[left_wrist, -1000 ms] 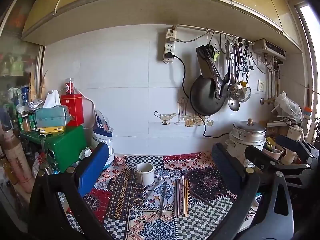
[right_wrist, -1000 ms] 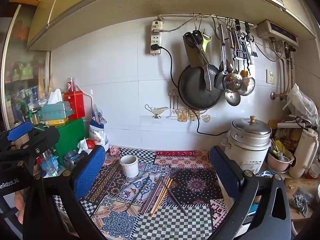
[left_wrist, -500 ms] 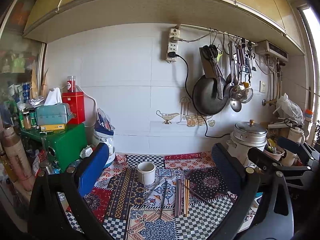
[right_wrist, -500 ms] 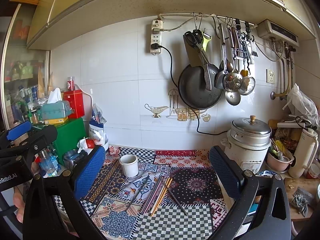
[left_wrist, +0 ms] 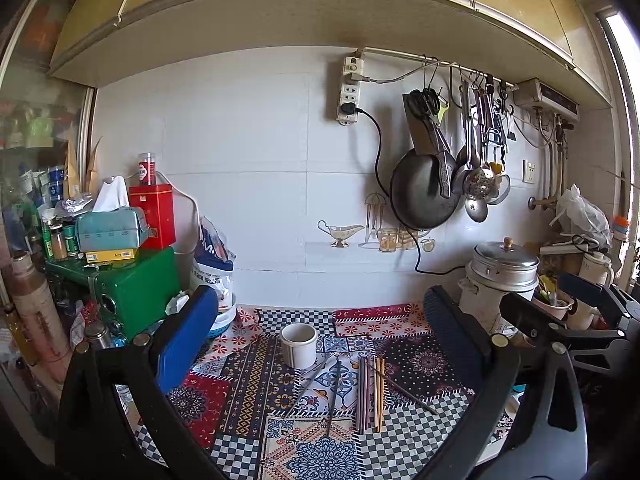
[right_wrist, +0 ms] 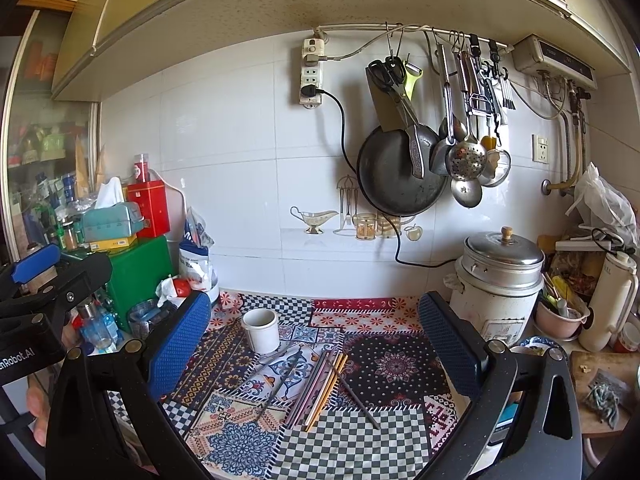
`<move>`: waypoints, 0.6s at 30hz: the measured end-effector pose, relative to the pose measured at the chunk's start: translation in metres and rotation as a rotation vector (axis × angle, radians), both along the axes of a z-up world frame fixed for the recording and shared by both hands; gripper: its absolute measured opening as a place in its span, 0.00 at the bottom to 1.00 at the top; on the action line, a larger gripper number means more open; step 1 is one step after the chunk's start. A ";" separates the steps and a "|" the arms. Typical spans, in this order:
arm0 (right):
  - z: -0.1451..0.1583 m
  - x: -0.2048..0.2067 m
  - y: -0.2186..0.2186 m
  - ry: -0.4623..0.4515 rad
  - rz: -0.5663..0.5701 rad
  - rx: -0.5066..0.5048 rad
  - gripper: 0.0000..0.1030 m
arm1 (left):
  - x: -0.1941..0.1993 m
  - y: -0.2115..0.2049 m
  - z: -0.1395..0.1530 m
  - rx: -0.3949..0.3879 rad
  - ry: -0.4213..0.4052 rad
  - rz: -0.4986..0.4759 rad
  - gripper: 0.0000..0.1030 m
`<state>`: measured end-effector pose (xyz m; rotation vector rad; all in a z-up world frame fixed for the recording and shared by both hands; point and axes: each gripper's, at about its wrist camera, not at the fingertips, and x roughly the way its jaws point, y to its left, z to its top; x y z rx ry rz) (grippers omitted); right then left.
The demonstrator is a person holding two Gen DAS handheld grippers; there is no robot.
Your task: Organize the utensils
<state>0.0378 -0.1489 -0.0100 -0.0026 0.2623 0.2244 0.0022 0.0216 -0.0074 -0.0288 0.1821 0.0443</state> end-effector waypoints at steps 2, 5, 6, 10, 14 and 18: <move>0.000 0.000 0.000 -0.001 0.000 -0.001 1.00 | 0.000 0.001 0.000 0.001 -0.001 0.002 1.00; 0.000 0.000 0.000 0.001 0.000 -0.001 1.00 | 0.001 0.002 0.000 0.002 0.002 0.001 1.00; 0.000 0.000 0.000 0.001 0.000 -0.001 1.00 | 0.001 0.002 -0.001 0.003 0.002 0.000 1.00; -0.001 -0.001 0.002 0.001 -0.005 -0.003 1.00 | 0.000 0.003 -0.001 0.000 0.003 -0.001 1.00; -0.001 -0.001 0.003 0.001 -0.008 -0.003 1.00 | 0.000 0.003 -0.002 -0.004 0.003 -0.003 1.00; -0.001 -0.001 0.003 0.001 -0.010 -0.002 1.00 | 0.000 0.003 -0.002 -0.003 0.003 -0.003 1.00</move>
